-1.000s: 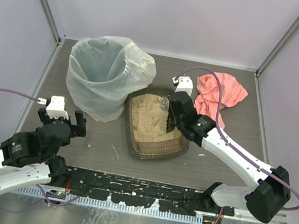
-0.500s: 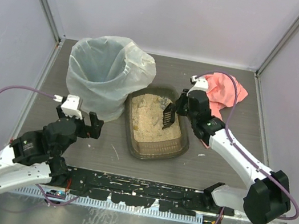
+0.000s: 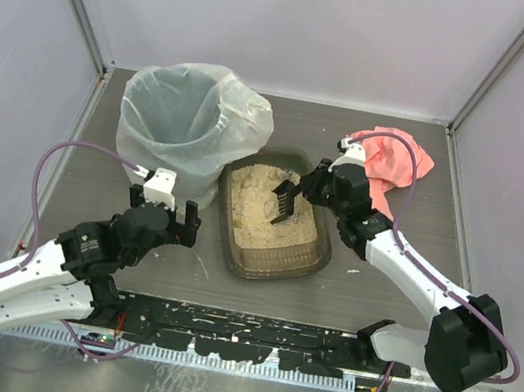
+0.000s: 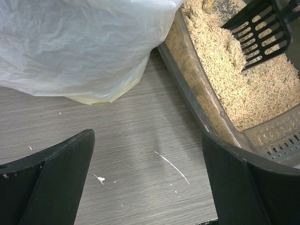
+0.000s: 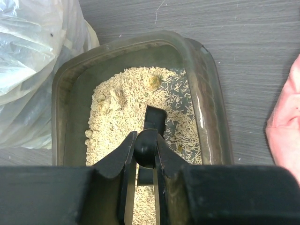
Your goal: Clean the litter box
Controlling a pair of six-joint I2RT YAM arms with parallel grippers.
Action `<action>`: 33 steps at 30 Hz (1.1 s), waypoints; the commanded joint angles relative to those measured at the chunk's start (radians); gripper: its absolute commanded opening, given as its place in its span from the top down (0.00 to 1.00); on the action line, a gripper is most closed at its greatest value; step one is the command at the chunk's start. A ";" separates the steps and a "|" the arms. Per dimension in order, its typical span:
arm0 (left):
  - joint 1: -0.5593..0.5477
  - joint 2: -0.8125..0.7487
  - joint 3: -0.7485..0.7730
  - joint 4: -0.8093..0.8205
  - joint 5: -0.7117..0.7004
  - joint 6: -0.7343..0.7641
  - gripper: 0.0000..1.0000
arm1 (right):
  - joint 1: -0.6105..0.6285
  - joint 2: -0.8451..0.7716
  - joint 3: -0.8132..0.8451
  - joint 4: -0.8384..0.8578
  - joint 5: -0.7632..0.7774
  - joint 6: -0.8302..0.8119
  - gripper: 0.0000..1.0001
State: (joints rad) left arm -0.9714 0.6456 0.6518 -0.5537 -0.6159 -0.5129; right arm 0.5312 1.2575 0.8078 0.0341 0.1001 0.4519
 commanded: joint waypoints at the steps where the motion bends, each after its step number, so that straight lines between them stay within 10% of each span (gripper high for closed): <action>1: -0.003 -0.005 0.017 0.055 -0.029 0.007 0.02 | 0.013 0.031 -0.059 0.043 -0.108 0.103 1.00; 33: -0.003 -0.124 0.009 -0.059 -0.104 -0.026 0.02 | -0.230 -0.143 -0.348 0.451 -0.357 0.474 0.99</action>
State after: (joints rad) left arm -0.9714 0.5167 0.6518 -0.6437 -0.7502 -0.5343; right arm 0.3241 1.1763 0.4568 0.3820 -0.1978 0.8623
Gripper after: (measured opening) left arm 0.980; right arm 0.221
